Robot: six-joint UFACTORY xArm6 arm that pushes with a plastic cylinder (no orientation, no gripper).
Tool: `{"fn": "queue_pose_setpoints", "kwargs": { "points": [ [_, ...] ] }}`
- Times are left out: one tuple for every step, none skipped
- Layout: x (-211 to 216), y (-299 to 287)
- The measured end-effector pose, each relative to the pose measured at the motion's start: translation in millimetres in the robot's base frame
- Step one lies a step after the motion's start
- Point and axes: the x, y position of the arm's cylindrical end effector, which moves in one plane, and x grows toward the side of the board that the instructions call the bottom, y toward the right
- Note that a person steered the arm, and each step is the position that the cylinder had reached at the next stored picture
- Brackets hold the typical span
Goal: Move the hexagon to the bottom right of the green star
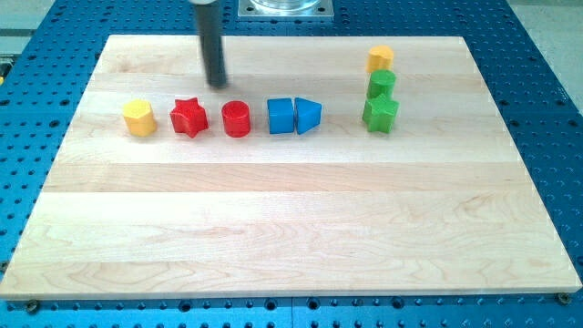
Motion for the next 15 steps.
{"fn": "queue_pose_setpoints", "kwargs": {
  "points": [
    [39, -52],
    [86, -74],
    [152, -74],
    [134, -110],
    [177, -140],
    [195, -60],
    [198, 43],
    [209, -9],
    [188, -76],
    [171, -41],
    [170, 73],
    [193, 43],
    [160, 13],
    [135, 64],
    [144, 167]
  ]
}}
